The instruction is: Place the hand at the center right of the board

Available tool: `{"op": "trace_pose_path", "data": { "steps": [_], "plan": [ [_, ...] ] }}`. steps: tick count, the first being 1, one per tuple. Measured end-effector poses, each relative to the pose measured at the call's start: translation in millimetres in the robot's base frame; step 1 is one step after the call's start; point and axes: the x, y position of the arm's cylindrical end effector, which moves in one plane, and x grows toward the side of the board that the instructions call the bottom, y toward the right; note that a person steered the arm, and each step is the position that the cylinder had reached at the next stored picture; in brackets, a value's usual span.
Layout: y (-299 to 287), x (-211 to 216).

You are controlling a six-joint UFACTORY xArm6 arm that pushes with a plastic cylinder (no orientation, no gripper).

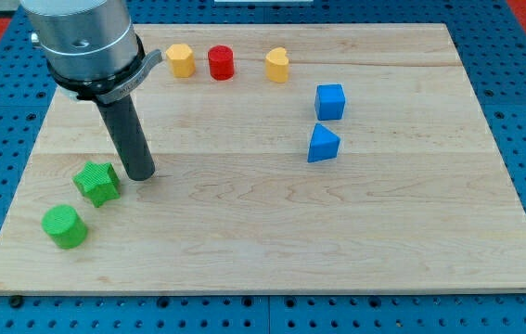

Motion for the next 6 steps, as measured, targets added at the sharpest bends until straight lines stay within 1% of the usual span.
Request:
{"op": "trace_pose_path", "data": {
  "steps": [2, 3, 4, 5, 6],
  "plan": [
    [-31.0, 2.0],
    [-31.9, 1.9],
    [26.6, -12.1],
    [109.5, -5.8],
    [209.7, -24.4]
  ]
}}
